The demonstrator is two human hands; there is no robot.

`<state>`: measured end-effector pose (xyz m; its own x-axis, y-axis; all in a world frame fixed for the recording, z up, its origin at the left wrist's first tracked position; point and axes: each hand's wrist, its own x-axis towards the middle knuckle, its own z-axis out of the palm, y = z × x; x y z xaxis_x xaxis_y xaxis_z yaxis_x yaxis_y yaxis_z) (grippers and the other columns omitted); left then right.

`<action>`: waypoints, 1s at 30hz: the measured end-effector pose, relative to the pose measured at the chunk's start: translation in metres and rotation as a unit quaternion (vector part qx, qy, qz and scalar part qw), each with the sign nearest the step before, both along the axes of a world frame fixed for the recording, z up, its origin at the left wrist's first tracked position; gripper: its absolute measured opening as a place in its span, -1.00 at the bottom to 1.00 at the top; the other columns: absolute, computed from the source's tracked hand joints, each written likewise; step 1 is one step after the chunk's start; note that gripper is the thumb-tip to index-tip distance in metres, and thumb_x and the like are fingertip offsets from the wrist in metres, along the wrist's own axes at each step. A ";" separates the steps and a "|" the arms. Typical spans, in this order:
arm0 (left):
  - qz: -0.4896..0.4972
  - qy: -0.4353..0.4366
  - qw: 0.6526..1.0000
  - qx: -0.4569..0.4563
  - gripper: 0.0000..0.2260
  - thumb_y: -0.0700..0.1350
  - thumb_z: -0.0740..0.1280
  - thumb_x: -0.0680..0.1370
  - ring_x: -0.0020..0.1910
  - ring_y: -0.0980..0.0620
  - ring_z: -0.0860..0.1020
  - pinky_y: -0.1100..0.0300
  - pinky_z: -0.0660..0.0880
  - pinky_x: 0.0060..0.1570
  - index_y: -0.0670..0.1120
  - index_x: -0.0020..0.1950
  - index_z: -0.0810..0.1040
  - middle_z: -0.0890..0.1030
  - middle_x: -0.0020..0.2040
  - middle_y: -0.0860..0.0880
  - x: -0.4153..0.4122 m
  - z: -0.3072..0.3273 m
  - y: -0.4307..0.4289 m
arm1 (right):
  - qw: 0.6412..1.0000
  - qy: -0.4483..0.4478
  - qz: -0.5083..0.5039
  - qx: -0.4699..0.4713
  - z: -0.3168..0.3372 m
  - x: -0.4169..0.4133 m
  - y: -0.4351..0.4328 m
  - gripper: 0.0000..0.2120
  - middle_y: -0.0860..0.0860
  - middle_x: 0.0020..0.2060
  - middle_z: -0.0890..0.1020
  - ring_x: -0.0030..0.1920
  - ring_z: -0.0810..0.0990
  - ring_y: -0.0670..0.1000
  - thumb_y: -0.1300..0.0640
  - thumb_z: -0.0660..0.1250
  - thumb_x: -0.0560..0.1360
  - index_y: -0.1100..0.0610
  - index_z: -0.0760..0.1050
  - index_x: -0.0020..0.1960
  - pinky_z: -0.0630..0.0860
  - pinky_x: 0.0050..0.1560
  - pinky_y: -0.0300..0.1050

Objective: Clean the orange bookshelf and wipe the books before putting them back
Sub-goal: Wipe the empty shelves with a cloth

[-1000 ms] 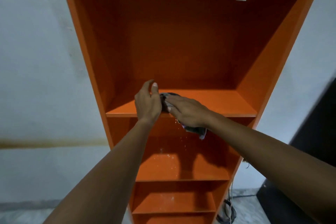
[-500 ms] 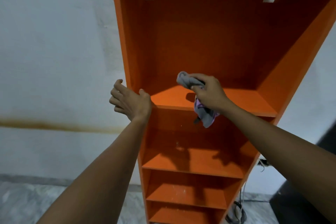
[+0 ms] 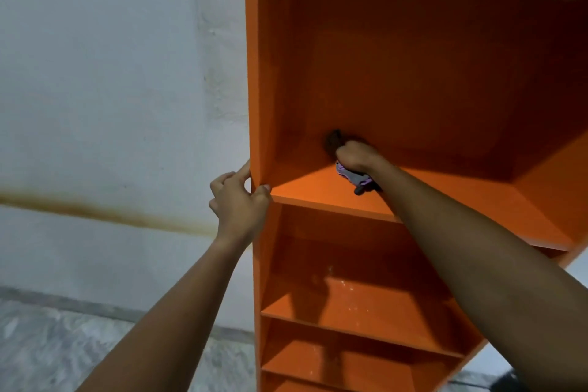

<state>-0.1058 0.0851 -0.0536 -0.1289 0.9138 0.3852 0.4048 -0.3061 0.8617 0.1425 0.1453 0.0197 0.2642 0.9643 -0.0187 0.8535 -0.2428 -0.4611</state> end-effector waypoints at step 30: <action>-0.002 0.173 0.985 -0.020 -0.61 0.16 0.23 0.66 0.43 -0.16 0.34 -0.16 0.22 0.30 0.20 0.49 0.42 0.55 0.36 -0.04 -0.025 0.010 -0.022 | 0.946 -0.089 0.241 0.197 -0.029 -0.101 -0.123 -0.63 -0.18 0.38 0.48 0.27 0.41 -0.03 -0.06 0.18 0.66 -0.18 0.44 0.45 0.30 0.21 -0.01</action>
<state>-0.1307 0.0629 -0.0434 0.0067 0.9293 0.3692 0.6753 -0.2765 0.6838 0.0419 0.0224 -0.0091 -0.2431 0.8961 0.3713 0.8939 0.3556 -0.2729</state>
